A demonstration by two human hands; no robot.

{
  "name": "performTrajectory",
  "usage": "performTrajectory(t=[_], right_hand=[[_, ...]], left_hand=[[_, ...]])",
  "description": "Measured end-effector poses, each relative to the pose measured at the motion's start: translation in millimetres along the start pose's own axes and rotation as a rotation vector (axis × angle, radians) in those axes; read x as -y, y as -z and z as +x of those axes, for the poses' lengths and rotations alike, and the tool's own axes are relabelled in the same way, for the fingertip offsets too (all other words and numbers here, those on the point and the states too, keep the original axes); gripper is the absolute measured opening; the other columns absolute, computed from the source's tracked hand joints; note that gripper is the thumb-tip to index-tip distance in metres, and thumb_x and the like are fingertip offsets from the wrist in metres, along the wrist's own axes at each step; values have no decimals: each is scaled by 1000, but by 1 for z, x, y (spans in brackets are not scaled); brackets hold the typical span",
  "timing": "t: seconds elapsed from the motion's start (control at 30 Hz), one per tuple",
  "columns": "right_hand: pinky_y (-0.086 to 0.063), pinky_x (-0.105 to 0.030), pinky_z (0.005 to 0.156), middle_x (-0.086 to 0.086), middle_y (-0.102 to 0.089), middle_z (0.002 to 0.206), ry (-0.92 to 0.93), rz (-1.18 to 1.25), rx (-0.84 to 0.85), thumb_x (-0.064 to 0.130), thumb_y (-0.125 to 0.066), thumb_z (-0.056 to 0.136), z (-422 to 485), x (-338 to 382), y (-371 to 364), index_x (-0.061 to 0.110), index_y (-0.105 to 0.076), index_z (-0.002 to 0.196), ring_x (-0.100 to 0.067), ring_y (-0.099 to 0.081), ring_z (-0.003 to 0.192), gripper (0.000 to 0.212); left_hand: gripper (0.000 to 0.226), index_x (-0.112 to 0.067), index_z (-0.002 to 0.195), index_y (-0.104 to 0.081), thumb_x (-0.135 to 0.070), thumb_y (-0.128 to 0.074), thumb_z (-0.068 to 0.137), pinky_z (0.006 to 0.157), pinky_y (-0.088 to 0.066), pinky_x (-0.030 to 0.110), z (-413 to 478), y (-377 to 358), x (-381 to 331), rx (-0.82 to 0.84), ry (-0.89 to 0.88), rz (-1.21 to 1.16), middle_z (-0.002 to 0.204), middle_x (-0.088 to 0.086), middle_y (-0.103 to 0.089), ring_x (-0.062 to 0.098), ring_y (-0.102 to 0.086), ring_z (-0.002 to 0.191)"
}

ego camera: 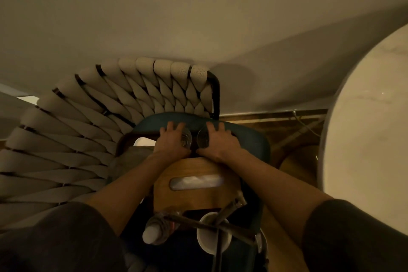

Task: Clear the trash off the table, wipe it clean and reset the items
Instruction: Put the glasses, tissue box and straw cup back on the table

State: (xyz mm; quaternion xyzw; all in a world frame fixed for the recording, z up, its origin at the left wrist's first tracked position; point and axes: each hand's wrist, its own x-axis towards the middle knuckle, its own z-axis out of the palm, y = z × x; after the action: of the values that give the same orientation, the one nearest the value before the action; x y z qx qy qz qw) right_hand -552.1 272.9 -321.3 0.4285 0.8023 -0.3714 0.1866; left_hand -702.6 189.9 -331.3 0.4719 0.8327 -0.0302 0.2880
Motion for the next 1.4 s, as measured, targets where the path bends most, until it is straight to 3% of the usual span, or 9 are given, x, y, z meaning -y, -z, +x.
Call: performTrajectory(t=[0.13, 0.4, 0.63, 0.77, 0.87, 0.97, 1.27, 1.4], right_hand=[[-41, -50, 102, -21, -16, 153, -18, -88, -30, 44, -74, 79, 10, 7, -8, 16, -13, 152, -43, -30, 134, 99], [-48, -49, 99, -18, -33, 143, 38, 70, -169, 40, -82, 71, -28, 35, 54, 15, -27, 143, -41, -44, 126, 94], [-51, -38, 92, -13, -53, 130, 166, 60, -204, 55, -73, 71, -170, 60, 188, 18, -46, 137, -30, -55, 113, 81], [-56, -37, 85, -7, -64, 122, 113, 97, -131, 56, -70, 74, -267, 42, 231, 13, -61, 124, -27, -62, 101, 66], [-60, -36, 64, -10, -68, 105, 25, 92, -95, 56, -72, 72, -340, 27, 243, 8, -67, 110, -26, -66, 86, 62], [-54, -32, 46, -14, -65, 97, -39, 112, -138, 52, -76, 68, -411, 11, 238, 2, -66, 105, -30, -68, 77, 63], [-53, -31, 47, -16, -64, 101, -221, 146, -229, 53, -76, 67, -578, -77, 206, 1, -63, 105, -32, -69, 79, 66], [-60, -43, 56, -17, -60, 108, -316, 164, -285, 46, -78, 69, -620, -135, 203, -1, -60, 109, -35, -67, 79, 64]], left_hand=[[89, -21, 143, -33, -35, -80, 69, 93, -48, 49, -5, 9, 4, -104, -2, -17, 138, 10, -37, 36, -35, 126], [89, -22, 138, -36, -33, -83, 63, 94, -46, 40, -70, 107, -9, -248, -57, -108, 135, 1, -41, 25, -40, 121], [83, -29, 141, -38, -36, -77, 69, 99, -45, 43, -190, 218, -77, -293, -50, -168, 138, 1, -42, 25, -41, 124], [89, -30, 144, -39, -50, -67, 62, 100, -45, 42, -269, 245, -124, -297, -137, -214, 140, -2, -42, 20, -43, 126], [92, -28, 143, -43, -55, -60, 57, 103, -43, 40, -323, 250, -154, -292, -196, -281, 141, 0, -43, 20, -45, 127], [84, -27, 143, -45, -49, -70, 66, 104, -41, 38, -372, 237, -179, -280, -281, -282, 140, 4, -47, 22, -47, 127], [85, -27, 140, -49, -51, -69, 62, 97, -44, 34, -479, 184, -285, -95, -512, -161, 131, 1, -55, 21, -52, 118], [94, -32, 139, -47, -63, -61, 51, 97, -46, 39, -488, 161, -335, -69, -579, -86, 126, -2, -55, 21, -53, 115]])
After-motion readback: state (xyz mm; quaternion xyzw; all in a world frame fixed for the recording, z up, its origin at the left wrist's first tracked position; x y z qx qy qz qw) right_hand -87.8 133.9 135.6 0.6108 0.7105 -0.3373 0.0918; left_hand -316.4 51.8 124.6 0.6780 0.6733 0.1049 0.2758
